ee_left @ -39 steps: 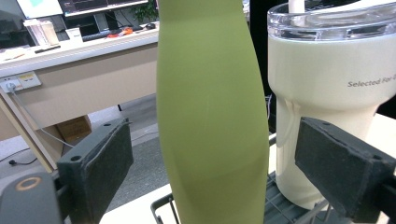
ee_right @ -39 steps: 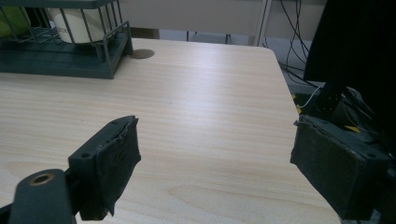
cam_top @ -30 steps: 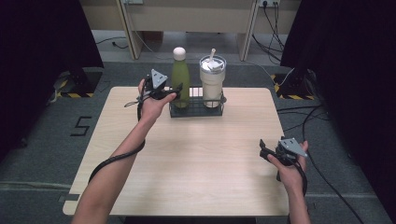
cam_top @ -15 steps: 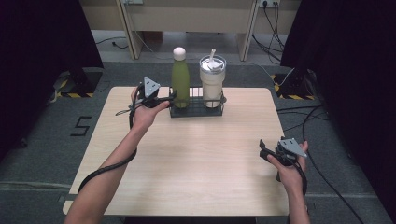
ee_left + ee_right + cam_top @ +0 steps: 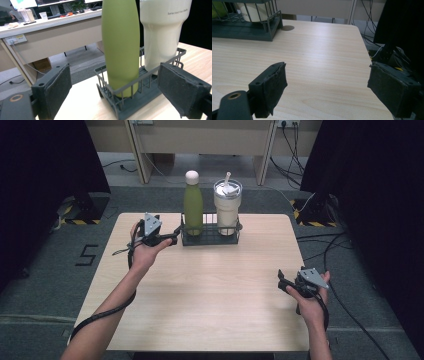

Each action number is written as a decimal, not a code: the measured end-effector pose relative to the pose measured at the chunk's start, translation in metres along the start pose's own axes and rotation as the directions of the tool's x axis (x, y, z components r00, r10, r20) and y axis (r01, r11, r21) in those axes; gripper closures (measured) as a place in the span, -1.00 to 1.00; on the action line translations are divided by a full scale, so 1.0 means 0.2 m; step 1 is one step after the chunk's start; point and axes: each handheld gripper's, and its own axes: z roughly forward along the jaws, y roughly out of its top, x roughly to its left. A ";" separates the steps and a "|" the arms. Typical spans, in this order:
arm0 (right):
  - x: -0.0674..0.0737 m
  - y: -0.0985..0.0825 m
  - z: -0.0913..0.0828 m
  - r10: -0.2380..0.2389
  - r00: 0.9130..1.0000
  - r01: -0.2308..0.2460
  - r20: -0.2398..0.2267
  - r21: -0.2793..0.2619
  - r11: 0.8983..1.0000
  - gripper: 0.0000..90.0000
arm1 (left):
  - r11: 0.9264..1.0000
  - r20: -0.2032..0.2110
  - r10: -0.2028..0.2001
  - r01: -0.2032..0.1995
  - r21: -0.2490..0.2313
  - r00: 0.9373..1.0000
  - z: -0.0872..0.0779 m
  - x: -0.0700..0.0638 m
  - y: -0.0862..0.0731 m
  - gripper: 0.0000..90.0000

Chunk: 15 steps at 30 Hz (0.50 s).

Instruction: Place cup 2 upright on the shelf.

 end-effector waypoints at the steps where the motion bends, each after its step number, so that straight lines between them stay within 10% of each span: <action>1: 0.00 0.00 0.00 -0.003 1.000 0.003 -0.001 0.000 1.000 -0.67 | 1.000 0.000 -0.001 0.001 0.000 1.000 -0.01 0.00 -0.01 -0.75; 15: 0.00 0.00 0.00 -0.003 1.000 0.003 -0.002 -0.001 1.000 -0.67 | 1.000 0.009 0.006 -0.006 0.004 1.000 -0.16 -0.01 -0.12 -0.73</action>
